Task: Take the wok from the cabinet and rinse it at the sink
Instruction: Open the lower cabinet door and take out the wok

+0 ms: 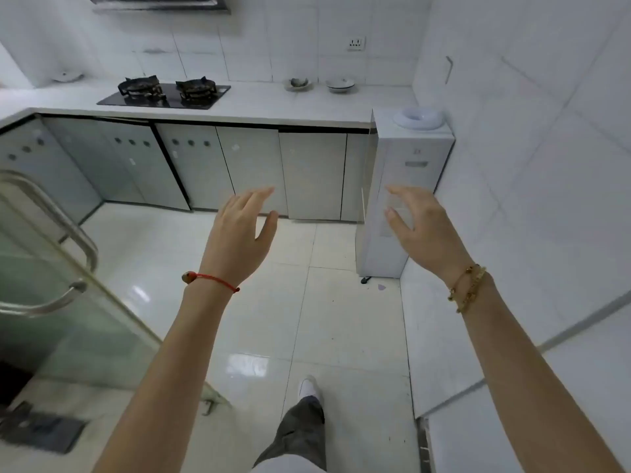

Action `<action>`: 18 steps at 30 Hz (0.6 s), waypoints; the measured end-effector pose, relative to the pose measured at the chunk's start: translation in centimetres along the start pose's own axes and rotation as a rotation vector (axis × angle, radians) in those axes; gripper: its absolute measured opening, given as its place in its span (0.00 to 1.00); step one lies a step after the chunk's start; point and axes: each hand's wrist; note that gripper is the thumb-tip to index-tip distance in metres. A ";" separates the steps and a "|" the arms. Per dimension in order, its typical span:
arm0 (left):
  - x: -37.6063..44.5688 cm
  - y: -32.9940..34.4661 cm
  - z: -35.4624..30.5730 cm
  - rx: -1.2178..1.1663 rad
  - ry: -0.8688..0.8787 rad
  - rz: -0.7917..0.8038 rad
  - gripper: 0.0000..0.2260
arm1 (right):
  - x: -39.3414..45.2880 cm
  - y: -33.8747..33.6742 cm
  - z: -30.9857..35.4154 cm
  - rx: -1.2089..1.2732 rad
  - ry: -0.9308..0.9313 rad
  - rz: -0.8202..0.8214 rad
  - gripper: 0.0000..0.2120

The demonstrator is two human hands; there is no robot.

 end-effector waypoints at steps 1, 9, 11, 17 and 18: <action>0.8 0.4 0.9 -0.010 0.001 -0.008 0.17 | 0.9 0.8 -0.3 0.017 0.006 -0.001 0.20; 10.1 2.2 8.9 0.008 -0.046 -0.014 0.17 | 12.8 6.6 -1.1 0.017 0.034 0.066 0.20; 12.5 2.7 11.1 0.020 -0.042 -0.019 0.17 | 15.9 8.1 -1.1 0.019 0.027 0.064 0.19; 18.5 3.9 16.4 0.029 -0.098 -0.032 0.17 | 23.8 12.9 -1.2 0.043 0.003 0.098 0.20; 19.4 4.1 17.2 0.030 -0.112 -0.035 0.17 | 25.1 13.7 -1.3 0.047 -0.002 0.108 0.20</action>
Point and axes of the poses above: each hand's wrist, its own x-axis towards the middle knuckle, its own y-axis out of the palm, z = x × y, and after that the axes turned 12 degrees about -x, right-handed
